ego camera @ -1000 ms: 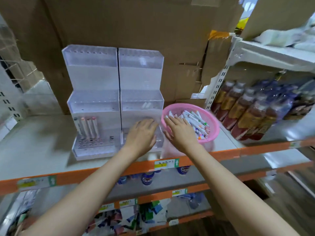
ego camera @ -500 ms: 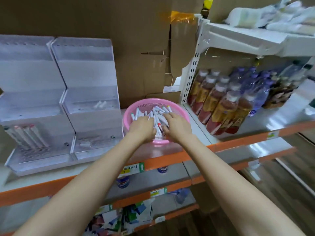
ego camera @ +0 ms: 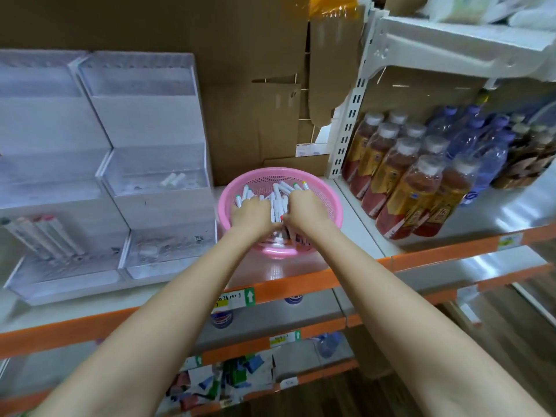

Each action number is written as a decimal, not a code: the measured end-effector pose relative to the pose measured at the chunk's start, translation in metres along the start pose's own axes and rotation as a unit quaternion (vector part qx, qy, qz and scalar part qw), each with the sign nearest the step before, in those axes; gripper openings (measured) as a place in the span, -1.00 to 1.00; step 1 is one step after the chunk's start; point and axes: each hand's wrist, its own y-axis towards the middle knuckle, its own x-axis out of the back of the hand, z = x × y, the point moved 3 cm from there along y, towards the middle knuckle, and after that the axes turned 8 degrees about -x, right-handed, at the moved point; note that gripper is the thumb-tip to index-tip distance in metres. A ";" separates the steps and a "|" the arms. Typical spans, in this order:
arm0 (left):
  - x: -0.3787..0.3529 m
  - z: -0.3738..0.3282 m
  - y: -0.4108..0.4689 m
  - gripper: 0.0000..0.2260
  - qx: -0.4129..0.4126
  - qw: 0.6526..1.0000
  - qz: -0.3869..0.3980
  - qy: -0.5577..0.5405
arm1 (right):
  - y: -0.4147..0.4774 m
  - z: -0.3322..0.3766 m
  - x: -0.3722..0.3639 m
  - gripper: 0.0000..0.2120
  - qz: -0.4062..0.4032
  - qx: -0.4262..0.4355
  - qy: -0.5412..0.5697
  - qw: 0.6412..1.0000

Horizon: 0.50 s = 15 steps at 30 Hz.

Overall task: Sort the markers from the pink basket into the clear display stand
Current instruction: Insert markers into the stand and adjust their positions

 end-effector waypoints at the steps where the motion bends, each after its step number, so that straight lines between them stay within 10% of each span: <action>1: 0.001 0.000 -0.001 -0.71 0.004 0.999 0.012 -0.030 | -0.002 0.002 0.004 -0.84 0.002 0.004 -0.003 1.000; 15: -0.006 0.018 0.011 -0.75 0.034 0.975 0.010 -0.220 | 0.014 -0.009 -0.011 -0.79 0.044 -0.107 0.173 0.978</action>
